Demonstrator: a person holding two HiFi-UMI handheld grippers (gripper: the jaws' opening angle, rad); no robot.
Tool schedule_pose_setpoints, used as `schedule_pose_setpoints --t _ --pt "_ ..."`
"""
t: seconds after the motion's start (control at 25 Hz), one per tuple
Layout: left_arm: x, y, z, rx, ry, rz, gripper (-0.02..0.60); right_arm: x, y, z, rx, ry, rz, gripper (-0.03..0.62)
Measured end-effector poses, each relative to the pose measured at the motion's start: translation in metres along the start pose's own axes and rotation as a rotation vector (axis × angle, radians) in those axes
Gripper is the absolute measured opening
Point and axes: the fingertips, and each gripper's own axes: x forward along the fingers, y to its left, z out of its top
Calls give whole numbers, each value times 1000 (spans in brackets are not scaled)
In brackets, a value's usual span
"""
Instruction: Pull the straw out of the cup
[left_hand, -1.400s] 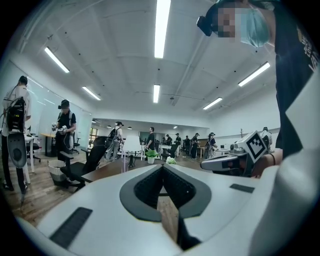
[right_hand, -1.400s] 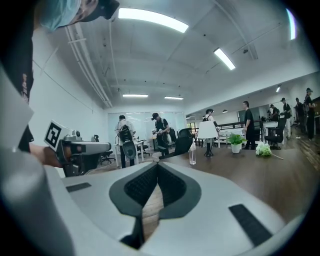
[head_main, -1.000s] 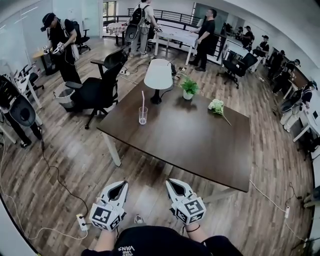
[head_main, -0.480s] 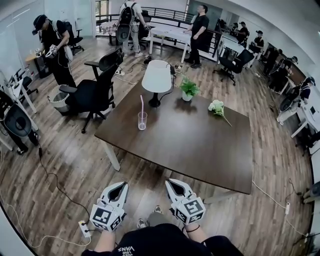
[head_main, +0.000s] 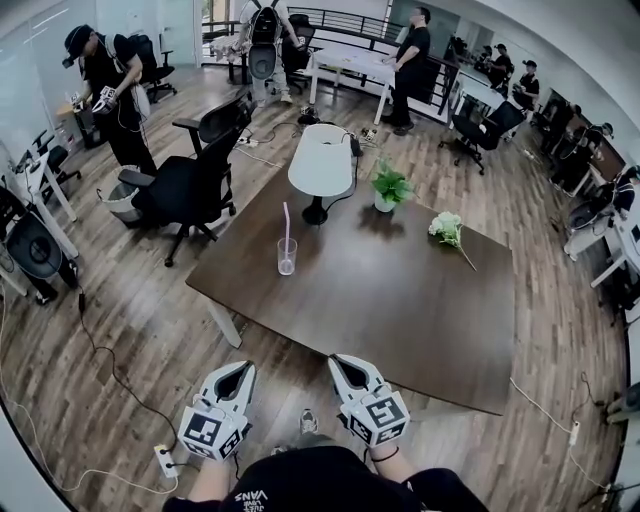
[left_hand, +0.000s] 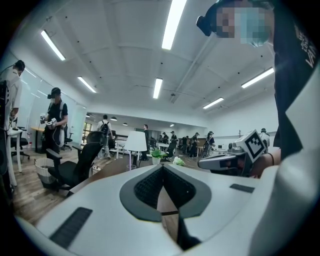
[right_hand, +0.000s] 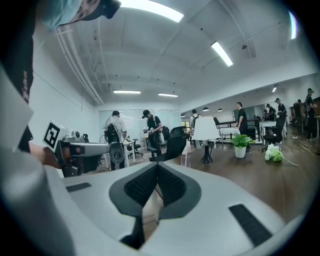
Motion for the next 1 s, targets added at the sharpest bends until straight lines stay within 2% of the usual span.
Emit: schedule_pose_setpoints --t 0.56,0.72,1.0 --pt "88 28 14 19 -15 73 11 61 -78 16 -19 -10 84 18" --pt "102 37 14 11 -11 99 11 75 -92 16 -16 2 97 18" --pt "125 52 13 -5 -6 94 11 96 -104 20 -20 9 106 18"
